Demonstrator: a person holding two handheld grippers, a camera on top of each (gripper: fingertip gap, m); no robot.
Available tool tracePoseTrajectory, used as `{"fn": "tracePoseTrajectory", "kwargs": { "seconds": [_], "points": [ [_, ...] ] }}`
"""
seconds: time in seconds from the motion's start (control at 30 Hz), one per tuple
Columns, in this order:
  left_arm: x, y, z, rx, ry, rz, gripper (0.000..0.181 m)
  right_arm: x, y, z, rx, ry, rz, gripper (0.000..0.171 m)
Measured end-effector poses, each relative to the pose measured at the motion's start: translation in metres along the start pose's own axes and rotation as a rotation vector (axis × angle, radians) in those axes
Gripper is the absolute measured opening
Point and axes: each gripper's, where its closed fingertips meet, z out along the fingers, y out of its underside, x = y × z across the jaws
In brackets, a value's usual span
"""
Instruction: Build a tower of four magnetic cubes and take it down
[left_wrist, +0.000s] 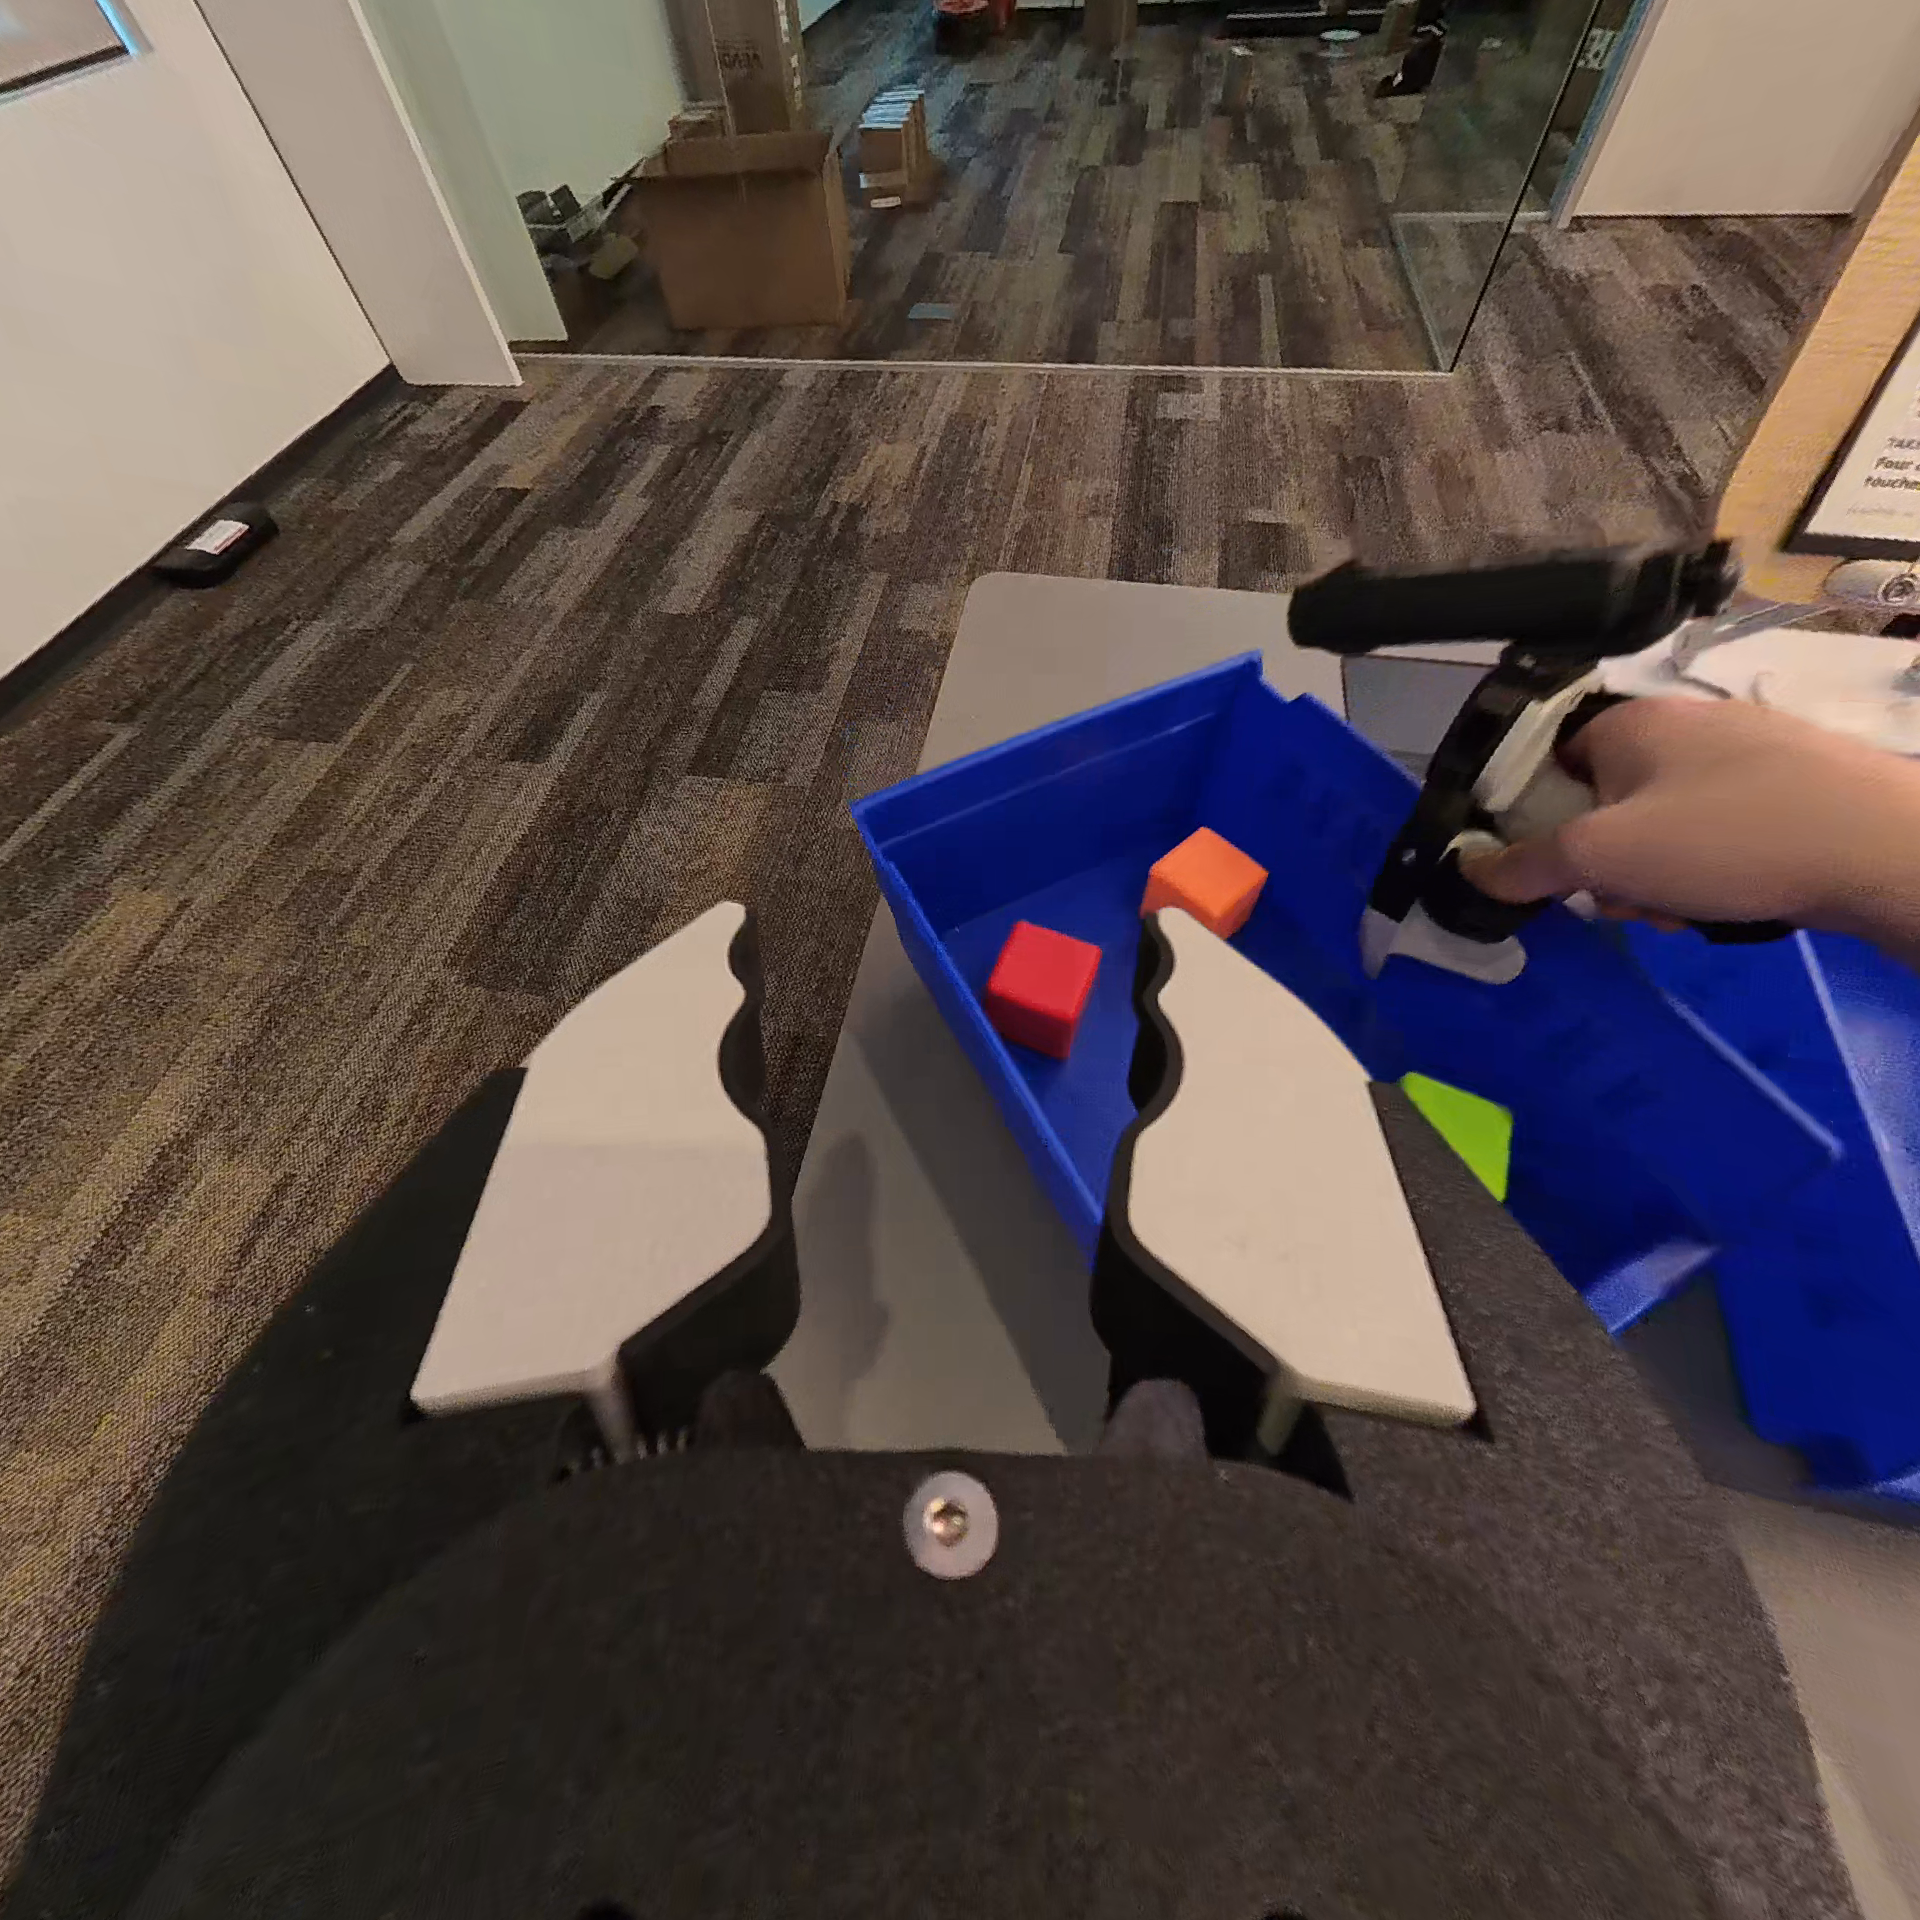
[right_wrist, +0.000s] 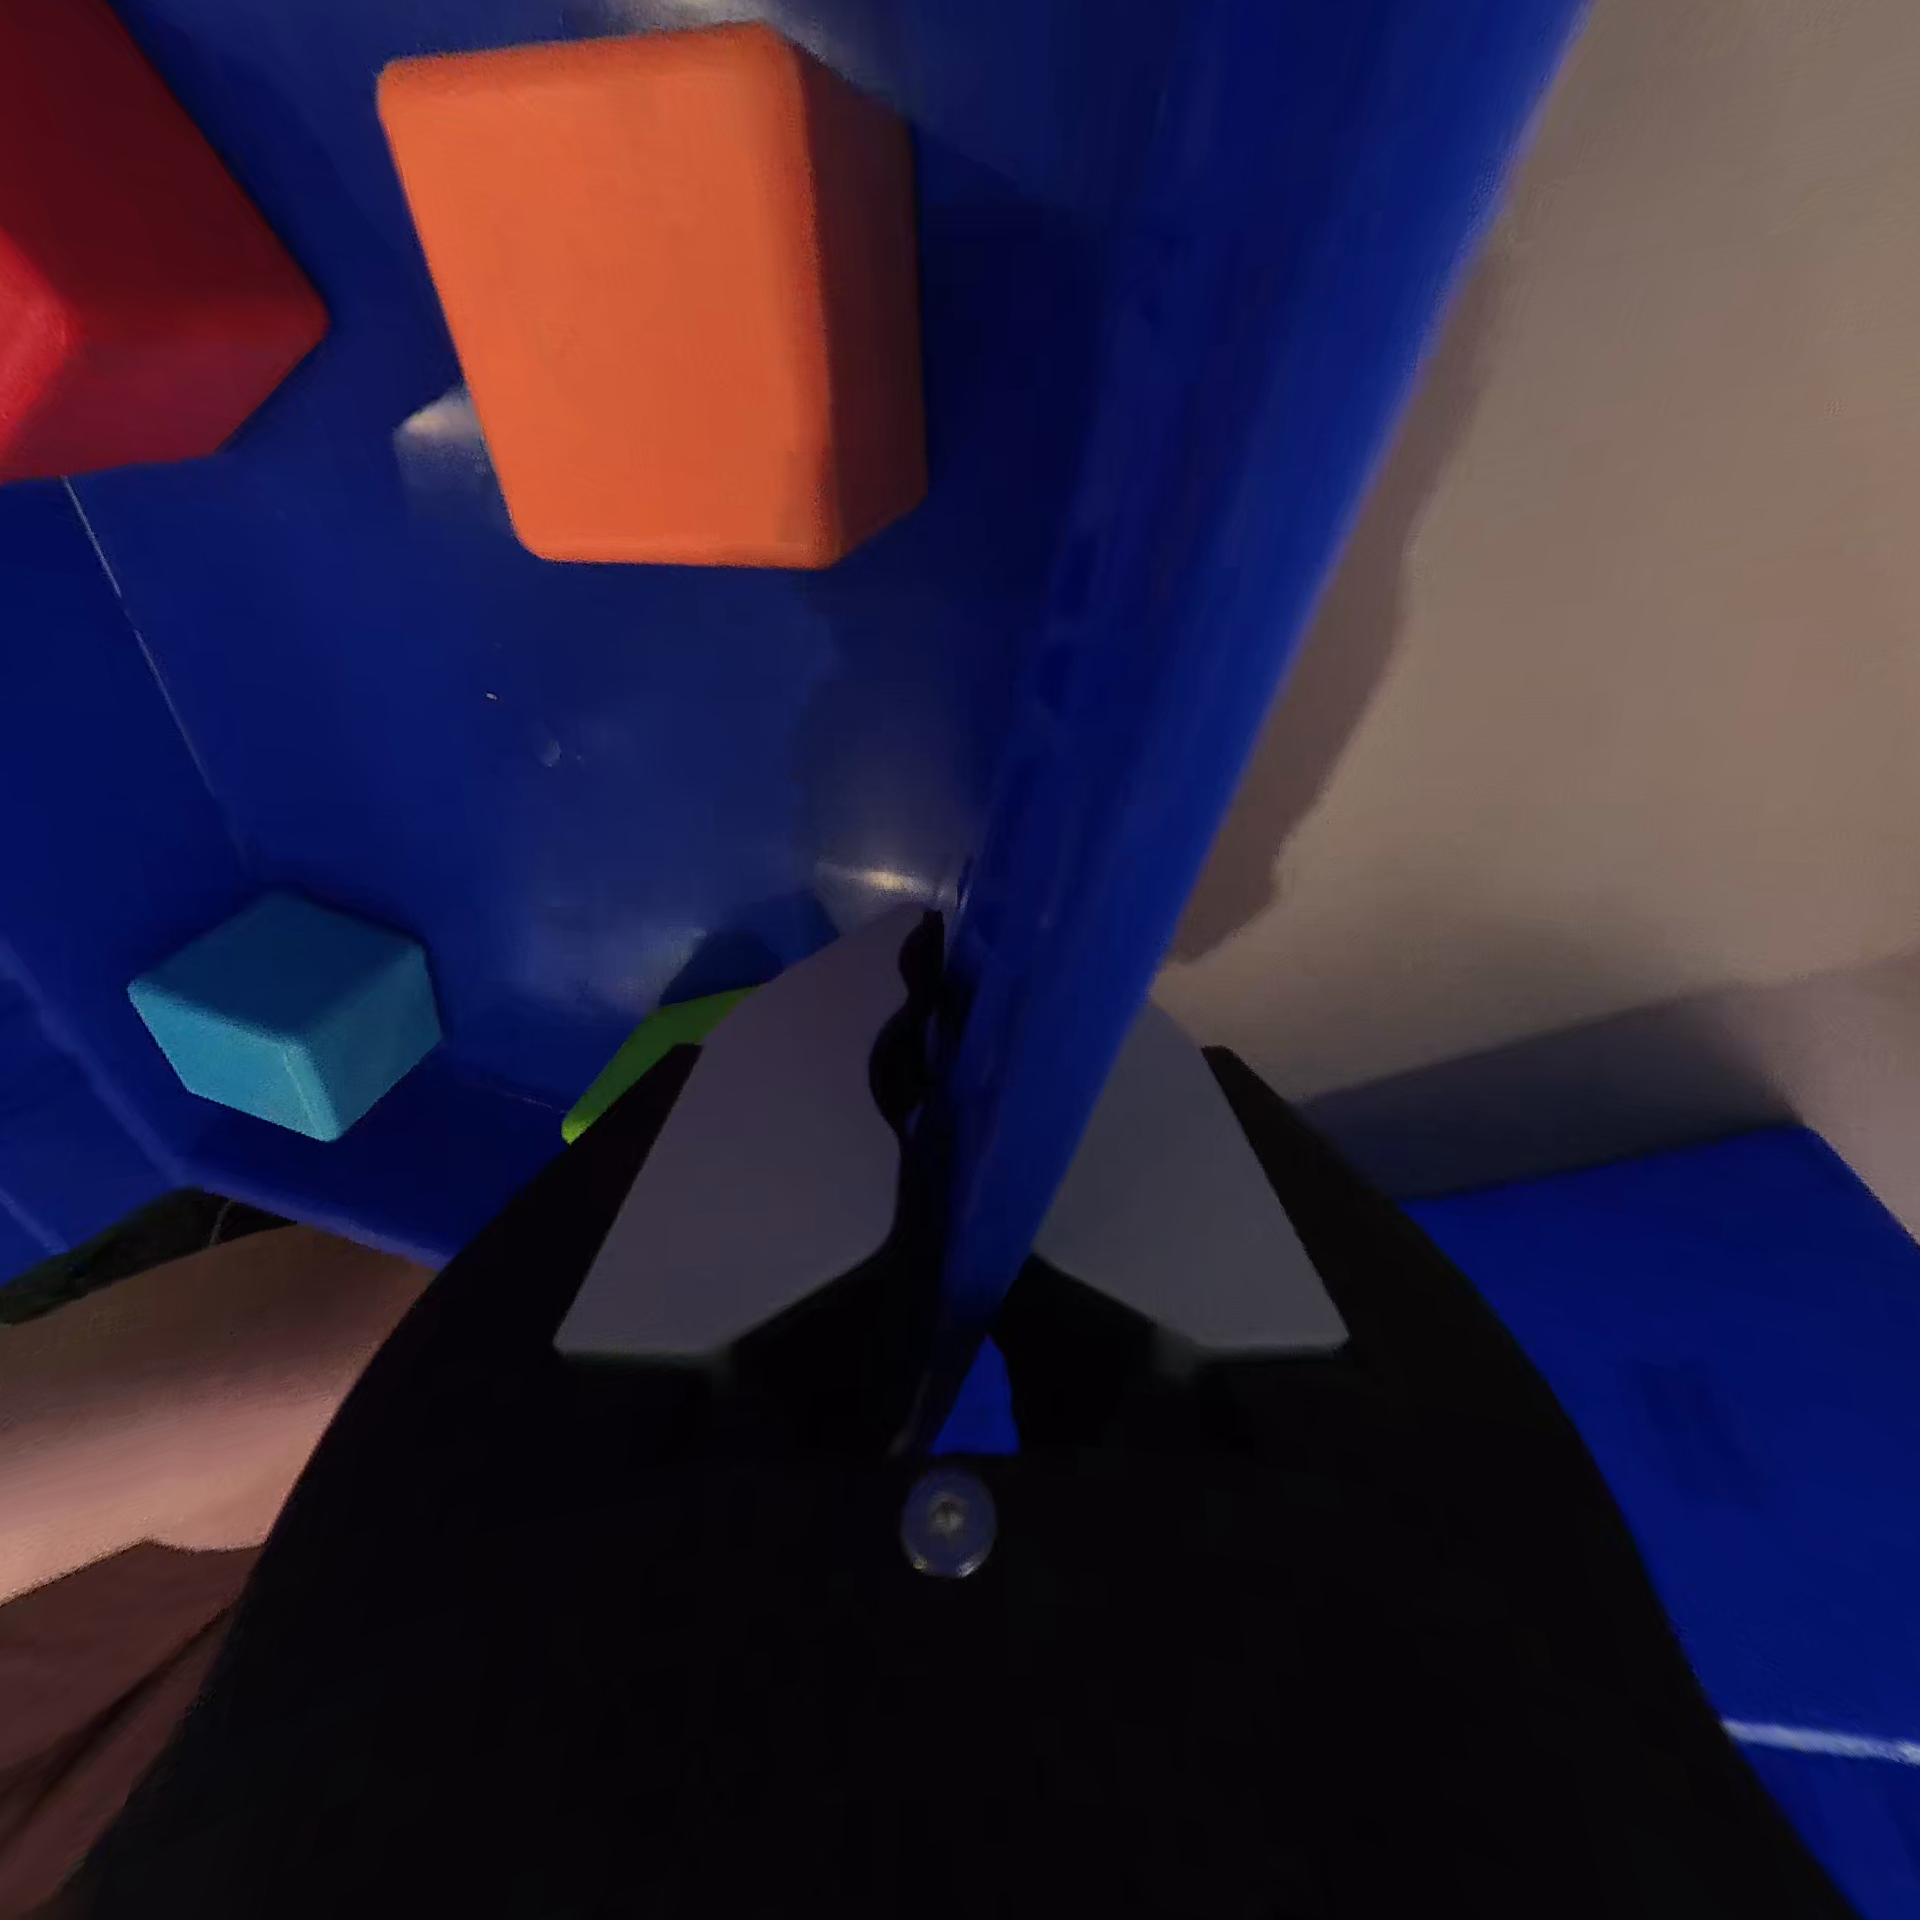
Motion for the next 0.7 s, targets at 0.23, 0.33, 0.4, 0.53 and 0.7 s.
{"fn": "tracePoseTrajectory", "kwargs": {
  "seconds": [0.23,0.33,0.4,0.53,0.7],
  "points": [
    [0.004,0.011,0.015,-0.067,0.03,0.009,0.071,0.003,0.0,-0.008,0.146,0.062,-0.072,0.021],
    [0.0,0.015,0.017,-0.085,0.024,0.0,0.072,0.011,0.008,-0.067,0.465,0.204,-0.18,0.04],
    [-0.002,0.015,0.017,-0.085,0.023,-0.011,0.072,0.036,0.037,-0.113,0.673,0.394,-0.214,0.04],
    [0.0,0.014,0.017,-0.086,0.031,-0.007,0.072,0.135,0.149,-0.145,0.693,0.679,-0.019,0.066],
    [0.004,0.011,0.018,-0.085,0.024,-0.005,0.072,0.205,0.259,-0.091,0.505,0.424,0.392,0.066]
  ]
}}
